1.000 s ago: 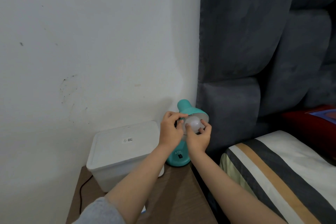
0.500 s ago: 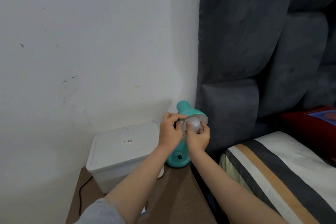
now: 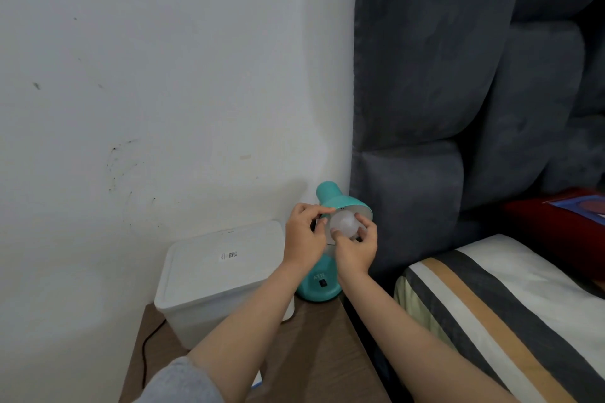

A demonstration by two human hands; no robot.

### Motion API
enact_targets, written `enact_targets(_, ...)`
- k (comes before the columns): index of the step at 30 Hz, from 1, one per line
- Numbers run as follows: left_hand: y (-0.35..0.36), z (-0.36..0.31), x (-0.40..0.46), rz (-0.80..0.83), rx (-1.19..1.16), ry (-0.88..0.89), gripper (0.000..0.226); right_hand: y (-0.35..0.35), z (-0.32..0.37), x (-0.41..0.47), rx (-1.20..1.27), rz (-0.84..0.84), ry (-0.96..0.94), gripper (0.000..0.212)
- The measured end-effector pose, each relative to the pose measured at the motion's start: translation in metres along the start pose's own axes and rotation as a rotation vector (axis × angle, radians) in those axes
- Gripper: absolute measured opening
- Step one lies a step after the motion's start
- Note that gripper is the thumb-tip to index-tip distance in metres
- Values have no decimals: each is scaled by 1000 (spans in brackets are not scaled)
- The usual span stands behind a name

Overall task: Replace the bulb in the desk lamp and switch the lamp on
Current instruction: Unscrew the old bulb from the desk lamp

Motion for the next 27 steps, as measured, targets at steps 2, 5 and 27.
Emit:
enact_targets(2,1,0,0,3,-4,-1,28,-1,2,0,-5,2,-14,57)
enact_targets(5,1,1,0,0,-3,0,29,-1,0,-1,-17,-23,19,69)
enact_targets(27,0,2,0,-1,7,-6,25,-4,-3,-7,-11,-50,65,39)
Point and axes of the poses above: each hand's wrist, its own x-axis towards the middle knuckle, its own y-axis out of the palm, z = x × y, the point moved 6 cm from there along x, towards the middle knuckle, and after that the axes turned 7 degrees about -y, right-handed, at the moved point
